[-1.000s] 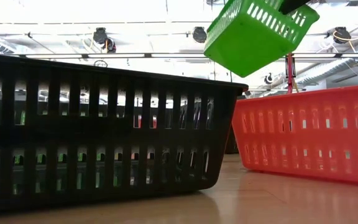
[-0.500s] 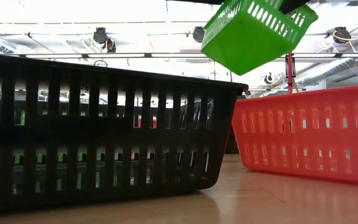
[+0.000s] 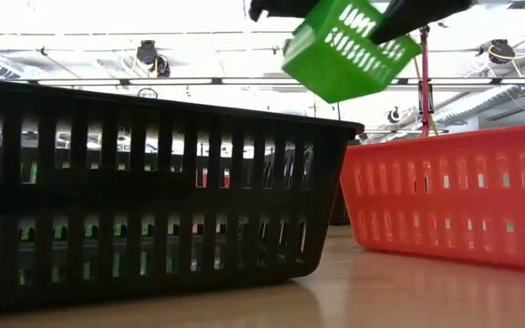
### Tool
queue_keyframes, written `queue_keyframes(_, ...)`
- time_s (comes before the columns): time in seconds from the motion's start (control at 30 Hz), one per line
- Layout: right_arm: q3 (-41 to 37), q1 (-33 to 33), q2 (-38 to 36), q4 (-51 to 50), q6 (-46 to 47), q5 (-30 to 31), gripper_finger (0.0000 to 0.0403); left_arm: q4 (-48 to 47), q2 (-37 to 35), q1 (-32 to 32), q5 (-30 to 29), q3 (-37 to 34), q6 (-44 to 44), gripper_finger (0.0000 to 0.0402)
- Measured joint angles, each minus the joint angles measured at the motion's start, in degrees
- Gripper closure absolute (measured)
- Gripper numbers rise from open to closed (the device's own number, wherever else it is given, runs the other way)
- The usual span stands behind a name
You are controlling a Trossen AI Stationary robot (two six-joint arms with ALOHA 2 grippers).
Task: Stack baskets by color
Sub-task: Stack the right green bin on top of the top left green bin
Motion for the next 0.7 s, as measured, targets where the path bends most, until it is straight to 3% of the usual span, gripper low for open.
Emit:
queue_keyframes(0.07, -0.5, -1.3, 0.0, 1.4, 0.4, 0.1, 0.0395, 1.5, -0.1, -0.4, -7.6, 0.0, -3.4, 0.0227)
queue_keyframes(0.17, -0.8, -2.6, 0.0, 2.4, 1.4, 1.6, 0.0397, 1.4, -0.1, -0.7, -12.8, 0.0, -9.6, 0.0227)
queue_keyframes(0.33, -0.9, -3.1, 0.0, 2.0, 1.7, 8.0, 0.0397, -0.6, 0.1, 0.3, -13.8, 0.0, -17.3, 0.0227)
queue_keyframes(0.7, -2.6, -3.0, 0.1, 2.1, 1.4, 18.0, 0.0397, 0.3, 1.3, 0.6, -16.4, 0.1, -18.1, 0.0227)
